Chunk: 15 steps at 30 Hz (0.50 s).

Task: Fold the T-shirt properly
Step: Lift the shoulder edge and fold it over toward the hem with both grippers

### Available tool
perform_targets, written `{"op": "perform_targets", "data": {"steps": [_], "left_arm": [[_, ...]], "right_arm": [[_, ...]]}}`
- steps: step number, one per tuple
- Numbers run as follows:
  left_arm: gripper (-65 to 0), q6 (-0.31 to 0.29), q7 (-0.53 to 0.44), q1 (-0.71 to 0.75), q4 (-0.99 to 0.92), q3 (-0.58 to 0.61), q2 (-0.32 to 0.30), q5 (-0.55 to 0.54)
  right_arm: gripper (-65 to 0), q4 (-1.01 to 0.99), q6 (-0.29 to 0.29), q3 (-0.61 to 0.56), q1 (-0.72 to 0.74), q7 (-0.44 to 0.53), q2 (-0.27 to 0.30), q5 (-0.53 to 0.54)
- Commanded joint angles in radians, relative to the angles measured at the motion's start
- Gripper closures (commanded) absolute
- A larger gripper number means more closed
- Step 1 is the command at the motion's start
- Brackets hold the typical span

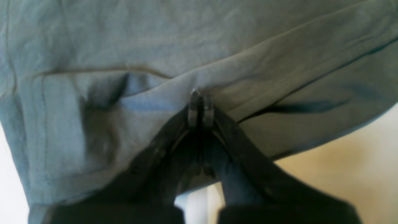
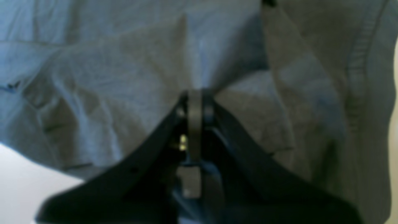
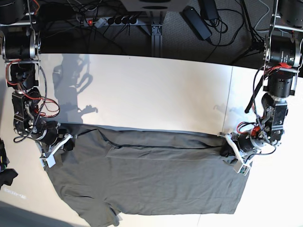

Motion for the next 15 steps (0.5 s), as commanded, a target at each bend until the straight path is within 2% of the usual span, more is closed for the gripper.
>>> {"op": "perform_targets", "data": {"steps": [1,4,9,15], "left_arm": [[0.0,0.018,0.05,0.021,0.024,0.0,-0.031,0.019],[0.0,0.018,0.059,0.101,0.129,0.0,-0.072,-0.022],[0.0,0.018,0.106,0.243,0.341,-0.001,-0.138,-0.1],[0.0,0.018,0.128,0.418,0.54,-0.017,-0.168,-0.103]], "right_arm": [[0.0,0.023,0.042,0.002,-0.037,-0.087,0.016,-0.016],[0.0,0.127,0.042,0.041,-0.148,-0.109,0.032,-0.006],[0.0,0.308,0.043,0.171,-0.323,-0.169,0.035,0.023],[0.0,0.51,0.046,0.312,-0.507,-0.249,0.035,0.115]]}}
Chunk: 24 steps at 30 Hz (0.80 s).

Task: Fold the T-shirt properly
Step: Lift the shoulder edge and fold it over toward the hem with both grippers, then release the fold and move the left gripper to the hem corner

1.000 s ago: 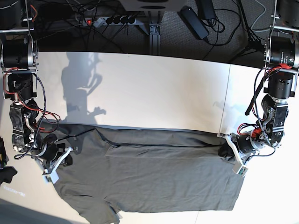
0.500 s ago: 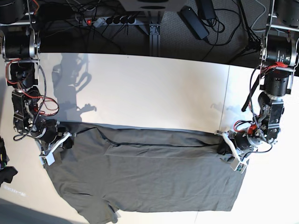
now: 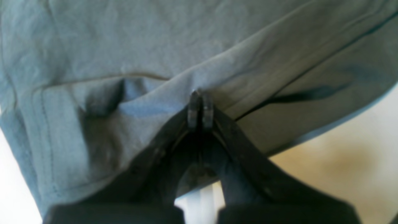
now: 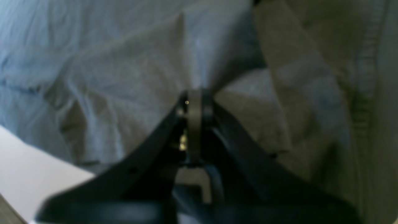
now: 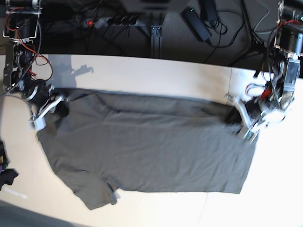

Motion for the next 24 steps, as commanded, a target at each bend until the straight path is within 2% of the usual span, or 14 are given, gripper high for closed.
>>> {"op": "perform_targets", "data": {"steps": [1,7,12,14,17,19,24], "left_arm": [[0.0,0.0,0.036,0.024,0.032,-0.01,-0.011,0.01],[0.0,-0.005,0.05,0.189,0.17,-0.081,-0.011,-0.016],[-0.3,-0.007,0.035,0.265,0.245,-0.108,0.002,-0.021],[-5.6,-0.007,0.033,0.265,0.261,-0.122,0.002,-0.022],[-23.0,-0.007,0.033,0.265,0.305,-0.161,0.002,-0.029],[-30.5,-0.007,0.036,0.256,0.34,-0.202,-0.002,-0.067],[-30.9,-0.005,0.032,0.183,0.36,-0.293,-0.036,-0.145]], "right_arm": [[0.0,0.026,0.045,0.019,-0.027,-0.077,0.017,-0.035],[0.0,0.142,0.045,0.114,-0.16,-0.087,0.017,-0.026],[0.0,0.163,0.044,0.149,-0.206,-0.081,0.017,-0.026],[0.0,0.163,0.045,0.149,-0.205,-0.079,0.016,-0.025],[0.0,0.163,0.045,0.149,-0.205,-0.078,0.017,-0.002],[0.0,0.163,0.045,0.149,-0.205,-0.075,0.017,0.004],[0.0,0.163,0.045,0.149,-0.208,-0.076,0.016,-0.005]]}}
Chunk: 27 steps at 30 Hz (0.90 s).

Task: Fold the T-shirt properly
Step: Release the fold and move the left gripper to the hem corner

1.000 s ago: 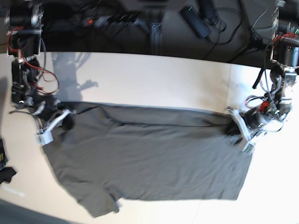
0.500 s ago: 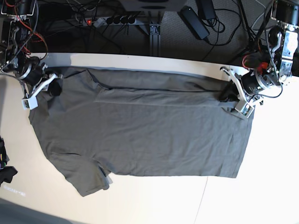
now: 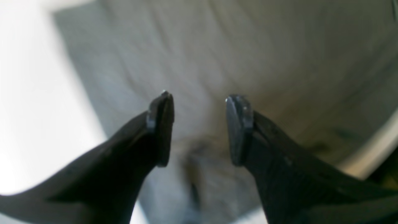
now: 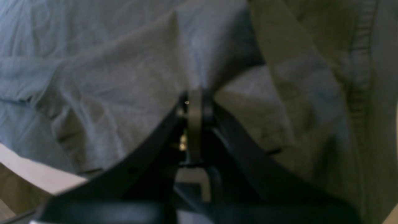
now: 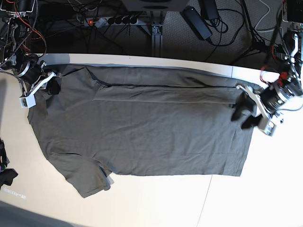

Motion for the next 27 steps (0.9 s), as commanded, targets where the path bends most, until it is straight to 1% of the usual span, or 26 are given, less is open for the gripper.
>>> {"op": "perform_targets", "data": {"steps": [1,2,4,5,9,13,16,18,22,27], "left_arm": [[-31.2,0.004,-0.024,-0.031,0.006,-0.012,-0.019,-0.011],[-31.7,0.023,-0.026,-0.057,-0.008,-0.012,-0.024,-0.011],[-31.7,0.098,-0.026,-0.125,-0.064,-0.009,-0.025,-0.011],[-31.7,0.116,-0.029,-0.166,-0.108,-0.009,-0.024,-0.011],[-31.7,0.115,-0.036,-0.354,-0.346,-0.008,-0.001,-0.023],[-31.7,0.115,-0.032,-0.547,-0.669,-0.007,0.047,-0.039],[-31.6,0.115,-0.026,-0.657,-0.906,-0.007,0.081,-0.059],[-31.6,0.114,-0.025,-0.711,-1.026,-0.007,0.097,-0.078],[-31.6,0.113,-0.025,-0.775,-1.156,-0.008,0.128,-0.065],[-31.6,0.112,-0.017,-0.787,-1.191,-0.008,0.185,-0.011]], "right_arm": [[0.0,0.004,0.042,0.005,-0.005,-0.03,0.016,-0.026],[0.0,0.004,0.042,0.005,-0.006,-0.03,0.016,-0.026],[0.0,0.004,0.042,0.005,-0.006,-0.029,0.016,-0.025],[0.0,0.004,0.042,0.005,-0.004,-0.029,0.016,-0.025],[0.0,0.004,0.042,0.005,-0.005,-0.029,0.016,-0.026],[0.0,0.004,0.042,0.005,-0.006,-0.029,0.016,-0.026],[0.0,0.004,0.042,0.005,-0.006,-0.03,0.016,-0.026],[0.0,0.004,0.042,0.005,-0.006,-0.03,0.016,-0.026],[0.0,0.004,0.042,0.005,-0.006,-0.034,0.016,-0.026],[0.0,0.004,0.042,0.005,-0.006,-0.034,0.016,-0.021]]}}
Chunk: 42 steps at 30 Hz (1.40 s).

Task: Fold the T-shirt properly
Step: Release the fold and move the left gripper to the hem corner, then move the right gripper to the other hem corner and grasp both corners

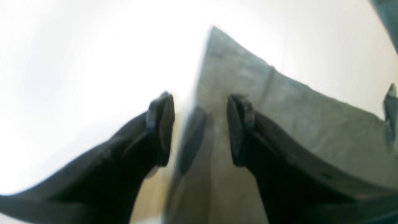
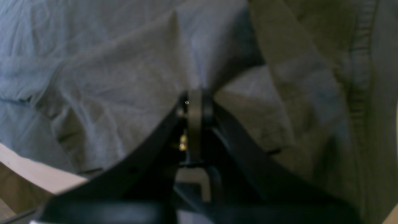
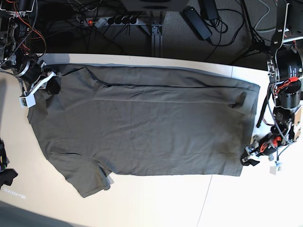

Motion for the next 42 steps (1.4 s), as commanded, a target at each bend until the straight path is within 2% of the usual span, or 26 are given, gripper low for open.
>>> {"op": "perform_targets", "data": {"steps": [1,7,8,9,12,17,20,22,27,31,34,37,38,40,41,42], "left_arm": [[-31.6,-0.01,0.018,-0.021,0.001,0.002,0.008,0.025],[-31.5,0.01,-0.021,-0.021,-0.003,0.002,0.063,0.104],[-29.7,0.017,-0.037,-0.021,-0.003,0.002,0.064,0.122],[-24.3,0.02,-0.047,-0.021,-0.003,0.002,0.064,0.137],[-0.8,0.019,-0.061,-0.021,-0.003,0.002,0.061,0.143],[0.0,0.019,-0.064,-0.021,-0.003,0.002,0.06,0.143],[0.0,0.019,-0.057,-0.018,-0.003,0.013,0.063,0.142],[0.0,0.019,-0.058,-0.018,-0.003,0.051,0.066,0.142],[0.0,0.019,-0.072,-0.018,-0.003,0.174,0.069,0.142],[0.0,0.019,-0.072,-0.019,-0.002,0.232,0.069,0.142],[0.0,0.019,-0.072,-0.018,-0.002,0.237,0.068,0.143],[0.0,0.019,-0.071,-0.018,-0.002,0.237,0.068,0.143],[0.0,0.019,-0.071,-0.018,-0.002,0.237,0.069,0.143],[0.0,0.019,-0.065,-0.018,-0.002,0.237,0.068,0.143],[0.0,0.019,-0.06,-0.018,-0.002,0.237,0.068,0.143],[0.0,0.019,-0.055,-0.018,-0.002,0.237,0.068,0.143]], "right_arm": [[0.0,0.003,0.042,0.004,-0.004,-0.033,0.016,-0.018],[0.0,0.003,0.042,0.004,-0.004,-0.033,0.016,-0.011],[0.0,0.003,0.042,0.004,-0.004,-0.033,0.016,-0.011],[0.0,0.003,0.042,0.004,-0.004,-0.033,0.016,-0.01],[0.0,0.004,0.042,0.007,-0.003,-0.033,0.016,0.003],[0.0,0.071,0.042,0.077,-0.003,-0.034,0.016,0.053],[0.0,0.152,0.041,0.156,0.007,-0.072,0.019,0.084],[0.0,0.174,0.042,0.187,0.032,-0.097,0.046,0.102],[0.0,0.136,0.041,0.191,0.147,-0.081,0.138,0.1],[0.0,-0.047,0.041,0.167,0.335,-0.035,0.184,0.076],[0.0,-0.278,0.042,0.136,0.518,0.011,0.192,0.046],[0.0,-0.534,0.042,0.098,0.692,0.1,0.191,-0.004],[-2.7,-0.616,0.042,0.085,0.742,0.132,0.191,-0.014],[-21.0,-0.769,0.042,0.057,0.827,0.189,0.19,-0.047],[-28.0,-0.837,0.042,0.041,0.862,0.219,0.19,-0.068],[-32.3,-0.898,0.042,0.023,0.89,0.253,0.188,-0.095]]}}
